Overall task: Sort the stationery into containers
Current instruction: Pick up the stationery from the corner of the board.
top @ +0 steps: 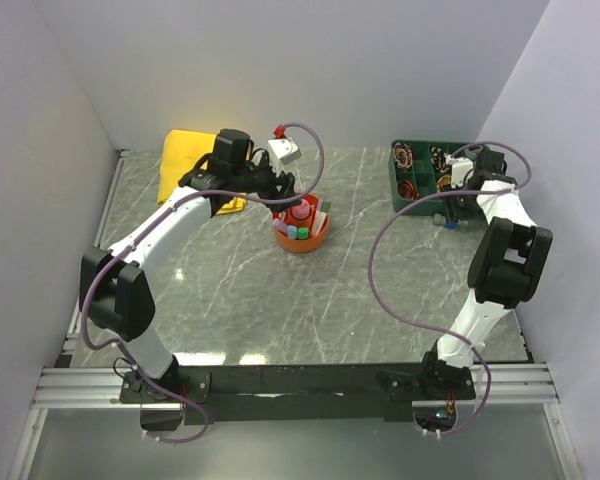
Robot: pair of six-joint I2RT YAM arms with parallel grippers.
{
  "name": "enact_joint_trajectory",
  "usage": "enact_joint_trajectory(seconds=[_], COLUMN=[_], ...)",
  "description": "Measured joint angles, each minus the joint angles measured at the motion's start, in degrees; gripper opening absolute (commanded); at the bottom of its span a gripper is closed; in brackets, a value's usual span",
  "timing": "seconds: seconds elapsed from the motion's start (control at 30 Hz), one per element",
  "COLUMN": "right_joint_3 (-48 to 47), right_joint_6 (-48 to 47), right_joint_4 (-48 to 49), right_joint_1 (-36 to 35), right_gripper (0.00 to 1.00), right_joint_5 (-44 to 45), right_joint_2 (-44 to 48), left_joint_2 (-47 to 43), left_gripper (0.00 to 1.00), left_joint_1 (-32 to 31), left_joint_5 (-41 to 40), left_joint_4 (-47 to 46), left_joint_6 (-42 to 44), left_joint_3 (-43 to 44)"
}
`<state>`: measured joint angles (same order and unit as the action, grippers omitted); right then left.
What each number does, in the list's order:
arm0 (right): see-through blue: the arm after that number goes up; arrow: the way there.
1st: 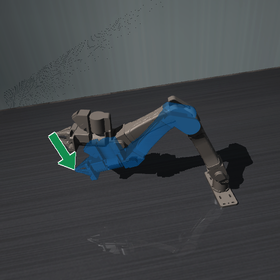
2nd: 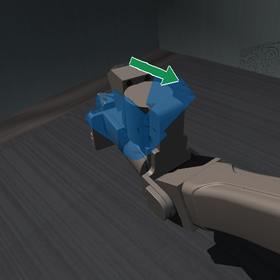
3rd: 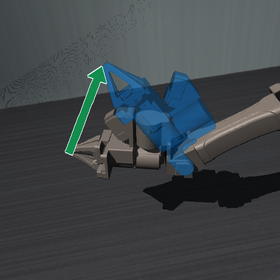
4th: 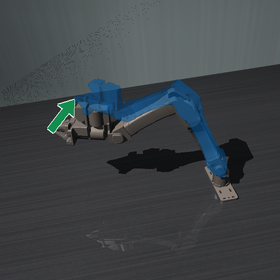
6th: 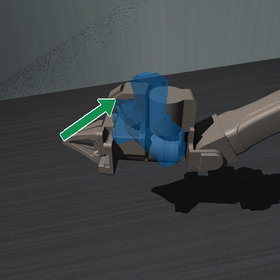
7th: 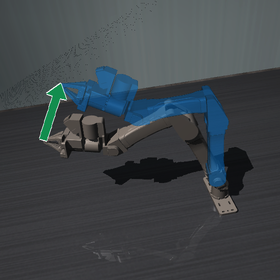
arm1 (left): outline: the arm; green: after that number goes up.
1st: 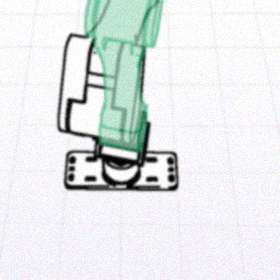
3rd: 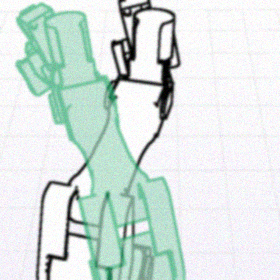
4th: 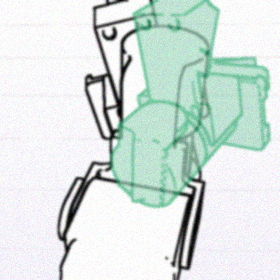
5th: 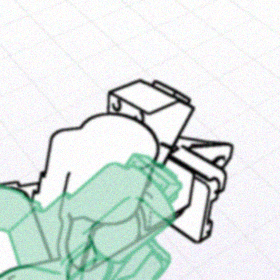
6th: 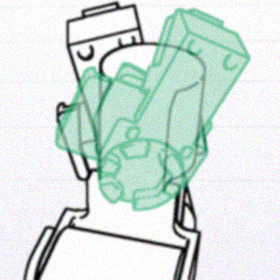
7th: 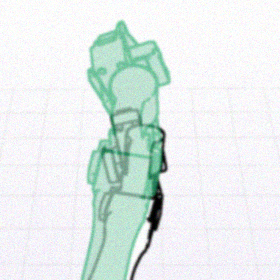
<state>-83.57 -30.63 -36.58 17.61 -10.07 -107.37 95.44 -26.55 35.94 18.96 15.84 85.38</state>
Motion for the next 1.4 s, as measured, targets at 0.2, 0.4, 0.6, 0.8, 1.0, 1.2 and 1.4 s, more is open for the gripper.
enact_joint_trajectory(seconds=[0.2, 0.4, 0.6, 0.8, 1.0, 1.2, 1.4], right_joint_3=[0.00, -0.09, -0.55, -0.52, -1.40, -1.66, -0.48], right_joint_6=[-4.70, -8.87, -11.65, -15.54, -18.88, -20.61, -21.11], right_joint_4=[4.37, 6.45, 6.88, 6.75, 3.67, 1.27, 1.92], right_joint_1=[0.00, 0.00, 0.00, 0.04, 0.04, 0.02, 0.00], right_gripper=[0.53, 0.53, 0.53, 0.53, 0.50, 0.55, 0.57], right_joint_5=[0.22, -0.46, -0.90, -2.91, -7.56, -10.73, -13.09], right_joint_2=[-4.35, -7.30, -7.50, -8.20, -9.75, -10.84, -10.40], left_joint_2=[2.05, 3.32, 3.72, 3.85, 3.93, 4.17, 4.28], left_gripper=[0.68, 0.69, 0.69, 0.70, 0.73, 0.74, 0.75], left_joint_1=[0.00, 0.00, 0.00, 0.00, 0.00, 0.00, 0.00], left_joint_5=[-1.01, -1.70, -1.92, -1.92, -1.79, -1.77, -1.46], left_joint_4=[1.77, 3.32, 3.41, 3.43, 3.52, 4.48, 4.52], left_joint_6=[0.17, 0.15, 0.02, -0.07, -0.11, -0.33, -0.59], left_joint_3=[1.84, 2.51, 2.75, 2.75, 2.75, 2.78, 2.78])
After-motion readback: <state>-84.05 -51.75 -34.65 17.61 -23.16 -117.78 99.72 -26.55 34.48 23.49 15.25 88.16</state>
